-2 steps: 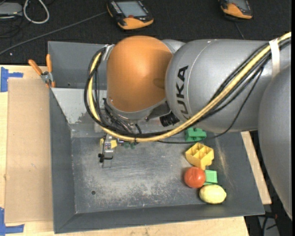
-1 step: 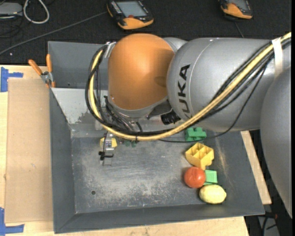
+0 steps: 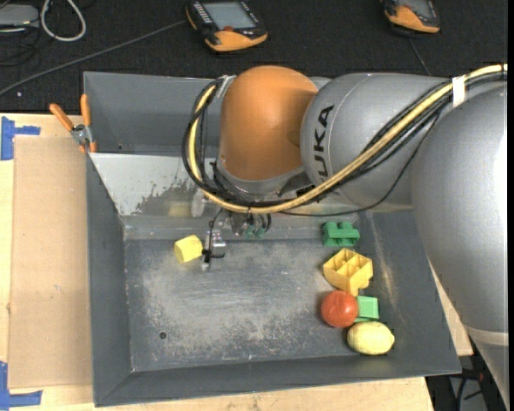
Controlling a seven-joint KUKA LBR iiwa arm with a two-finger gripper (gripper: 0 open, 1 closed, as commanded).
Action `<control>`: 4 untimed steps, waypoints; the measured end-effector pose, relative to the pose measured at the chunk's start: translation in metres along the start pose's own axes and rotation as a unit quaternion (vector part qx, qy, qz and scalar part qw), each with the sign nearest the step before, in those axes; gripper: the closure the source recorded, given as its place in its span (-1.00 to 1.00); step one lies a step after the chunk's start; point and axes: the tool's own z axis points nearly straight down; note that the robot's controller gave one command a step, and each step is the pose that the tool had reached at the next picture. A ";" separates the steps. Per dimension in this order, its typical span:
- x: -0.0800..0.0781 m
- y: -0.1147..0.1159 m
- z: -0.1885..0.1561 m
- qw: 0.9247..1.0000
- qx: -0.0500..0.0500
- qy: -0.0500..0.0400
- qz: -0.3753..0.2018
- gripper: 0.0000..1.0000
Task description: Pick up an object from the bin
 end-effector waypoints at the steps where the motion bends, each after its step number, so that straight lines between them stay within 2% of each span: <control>1: -0.003 0.005 0.002 0.999 -0.002 -0.002 -0.043 -1.00; 2: 0.002 -0.005 0.020 0.998 0.002 0.005 0.067 -1.00; 3: -0.003 -0.008 0.096 1.000 0.000 0.003 0.015 -1.00; 4: -0.004 -0.003 0.092 0.997 0.000 -0.001 0.072 1.00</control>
Offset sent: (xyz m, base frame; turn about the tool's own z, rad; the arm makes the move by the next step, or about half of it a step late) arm -0.0026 -0.0058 -0.0201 0.1336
